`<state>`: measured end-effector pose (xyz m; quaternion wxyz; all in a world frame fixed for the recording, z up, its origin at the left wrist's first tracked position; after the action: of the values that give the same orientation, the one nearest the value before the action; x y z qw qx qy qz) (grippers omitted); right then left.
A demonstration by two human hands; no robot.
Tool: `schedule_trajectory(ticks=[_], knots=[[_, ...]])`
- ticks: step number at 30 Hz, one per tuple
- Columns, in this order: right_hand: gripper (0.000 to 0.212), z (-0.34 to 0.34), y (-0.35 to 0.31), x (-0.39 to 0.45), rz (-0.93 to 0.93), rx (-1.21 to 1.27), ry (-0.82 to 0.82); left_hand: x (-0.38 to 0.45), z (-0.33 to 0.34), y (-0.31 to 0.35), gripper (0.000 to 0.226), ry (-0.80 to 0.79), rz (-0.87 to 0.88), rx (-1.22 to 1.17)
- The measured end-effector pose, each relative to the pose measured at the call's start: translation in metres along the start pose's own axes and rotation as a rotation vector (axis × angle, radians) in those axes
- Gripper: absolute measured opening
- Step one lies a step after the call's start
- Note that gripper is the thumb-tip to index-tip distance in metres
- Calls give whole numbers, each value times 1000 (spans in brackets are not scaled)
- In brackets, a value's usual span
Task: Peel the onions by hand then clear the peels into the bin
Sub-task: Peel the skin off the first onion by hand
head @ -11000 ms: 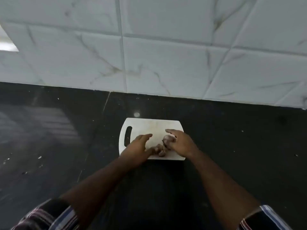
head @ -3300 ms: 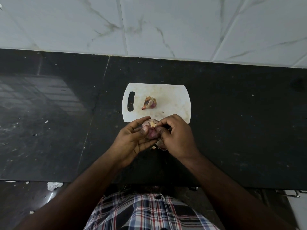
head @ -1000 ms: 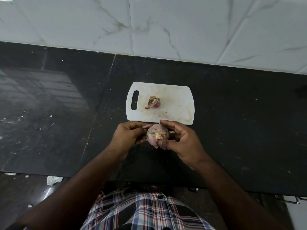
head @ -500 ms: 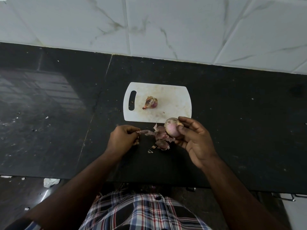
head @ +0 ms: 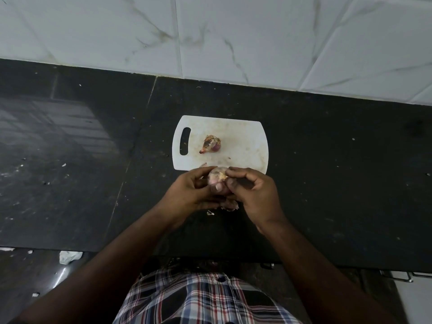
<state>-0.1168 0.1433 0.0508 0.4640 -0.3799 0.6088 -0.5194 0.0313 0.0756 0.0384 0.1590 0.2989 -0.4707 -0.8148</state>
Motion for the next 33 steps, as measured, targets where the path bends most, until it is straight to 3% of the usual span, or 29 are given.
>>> schedule_trajectory(ticks=[3,6,13,19,26,33], knots=[[18,5,-9,1,-215,-442,84,-2,-2,2,52,54,62,-34],[14,8,-14,3,-282,-608,85,-6,-3,2,54,58,89,-58],[23,3,-17,8,-155,-417,2,-9,-15,-2,55,23,67,-91],[17,2,-32,2,-199,-475,-105,-10,-14,1,51,-10,78,-184],[12,-6,-27,7,-163,-609,88,-9,-14,1,46,-51,70,-251],[28,-10,-29,5,-150,-596,-8,-9,-17,1,45,-25,77,-262]])
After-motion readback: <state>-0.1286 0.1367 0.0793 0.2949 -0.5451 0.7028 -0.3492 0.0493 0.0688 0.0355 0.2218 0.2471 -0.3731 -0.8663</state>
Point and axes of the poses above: each hand's wrist, its own x-axis towards the middle knuckle, its own z-axis out of the palm, y = z × x, the point moved 3 cm from there along x, towards the middle knuckle, and after that the axes turned 10 degrees about -y, right-handed, at the moved point
